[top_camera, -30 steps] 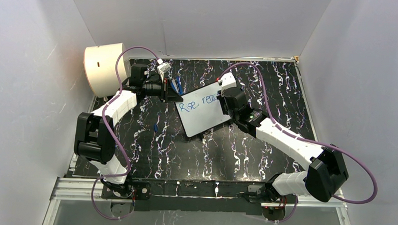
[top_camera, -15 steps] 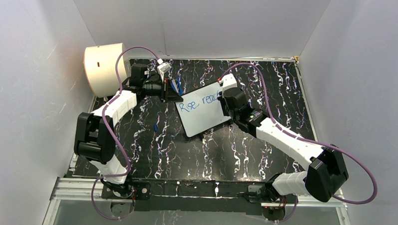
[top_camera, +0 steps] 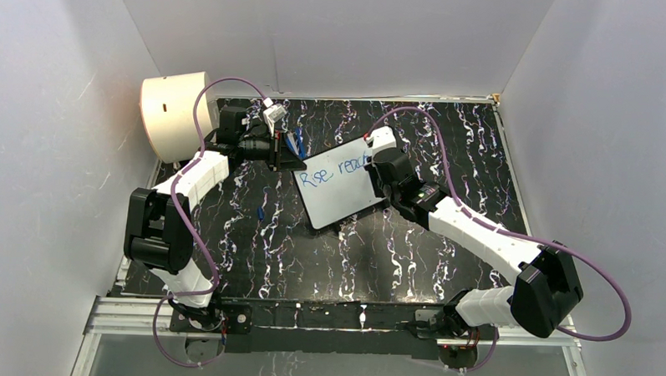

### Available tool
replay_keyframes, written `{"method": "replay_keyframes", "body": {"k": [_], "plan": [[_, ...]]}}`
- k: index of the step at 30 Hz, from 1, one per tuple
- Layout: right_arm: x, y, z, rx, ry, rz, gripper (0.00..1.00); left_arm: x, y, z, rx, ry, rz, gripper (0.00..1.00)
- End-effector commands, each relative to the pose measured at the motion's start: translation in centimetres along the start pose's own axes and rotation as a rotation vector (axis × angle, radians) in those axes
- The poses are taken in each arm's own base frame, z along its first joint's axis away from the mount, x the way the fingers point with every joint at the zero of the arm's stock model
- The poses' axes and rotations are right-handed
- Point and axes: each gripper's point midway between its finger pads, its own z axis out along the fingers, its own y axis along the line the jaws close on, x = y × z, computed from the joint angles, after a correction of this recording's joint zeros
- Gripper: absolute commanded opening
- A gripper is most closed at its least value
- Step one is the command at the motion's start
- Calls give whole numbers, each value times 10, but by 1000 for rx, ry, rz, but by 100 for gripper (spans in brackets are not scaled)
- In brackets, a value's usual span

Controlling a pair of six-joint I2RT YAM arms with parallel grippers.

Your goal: Write a sentence on the whiteboard

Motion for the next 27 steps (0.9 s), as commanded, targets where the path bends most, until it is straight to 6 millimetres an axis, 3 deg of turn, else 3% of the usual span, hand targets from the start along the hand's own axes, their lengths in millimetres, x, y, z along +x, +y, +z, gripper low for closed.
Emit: {"method": "replay_keyframes", "body": {"k": [1,13,27], "plan": [[-7,-5,-6,12,-35,35,0,4,-14,5,41,31,3,0],[-24,1,-32,-41,-113,52,0,3,-13,5,31,28,11,0],[-9,37,-44,-109,-120,33,0,2,-12,4,17,25,15,0]]}}
